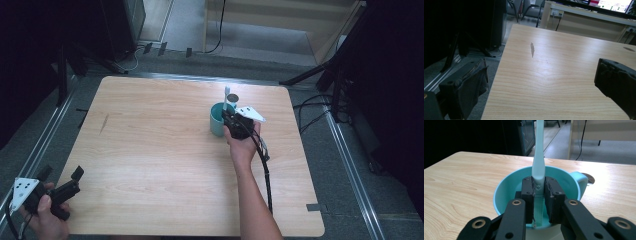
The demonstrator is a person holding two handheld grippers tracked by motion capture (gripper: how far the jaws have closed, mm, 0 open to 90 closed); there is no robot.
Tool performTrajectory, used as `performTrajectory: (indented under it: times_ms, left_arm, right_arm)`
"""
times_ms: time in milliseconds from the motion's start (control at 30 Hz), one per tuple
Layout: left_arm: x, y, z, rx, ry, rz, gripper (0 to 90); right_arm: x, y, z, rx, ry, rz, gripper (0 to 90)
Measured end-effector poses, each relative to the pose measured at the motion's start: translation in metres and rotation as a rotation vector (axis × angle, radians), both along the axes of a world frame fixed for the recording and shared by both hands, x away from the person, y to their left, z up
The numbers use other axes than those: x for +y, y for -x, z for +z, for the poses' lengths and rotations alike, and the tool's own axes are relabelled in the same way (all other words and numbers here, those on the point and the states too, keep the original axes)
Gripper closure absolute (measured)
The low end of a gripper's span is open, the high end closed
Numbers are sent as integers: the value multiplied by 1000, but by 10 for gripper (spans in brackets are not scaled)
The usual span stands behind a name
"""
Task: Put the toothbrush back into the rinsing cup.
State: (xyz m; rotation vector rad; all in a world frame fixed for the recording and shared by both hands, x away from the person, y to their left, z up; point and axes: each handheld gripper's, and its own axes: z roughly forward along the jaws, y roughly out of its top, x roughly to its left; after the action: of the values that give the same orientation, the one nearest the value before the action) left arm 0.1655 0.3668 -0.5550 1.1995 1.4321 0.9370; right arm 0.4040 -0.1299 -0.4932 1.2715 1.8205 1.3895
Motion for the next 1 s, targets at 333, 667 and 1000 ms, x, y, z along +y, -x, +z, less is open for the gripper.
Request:
performTrajectory:
  times_ms: [333,667,1000]
  left_arm:
    - [0,0,0,-1,1,-2,0]
    - [0,0,0,2,-4,-1,0]
    - [-1,0,0,1,-8,0,0]
  right_arm:
    - [0,2,3,-14,-8,-5,770]
    - [-15,23,26,-70,-10,-27,353]
    - [-56,58,27,-44,31,-71,0]
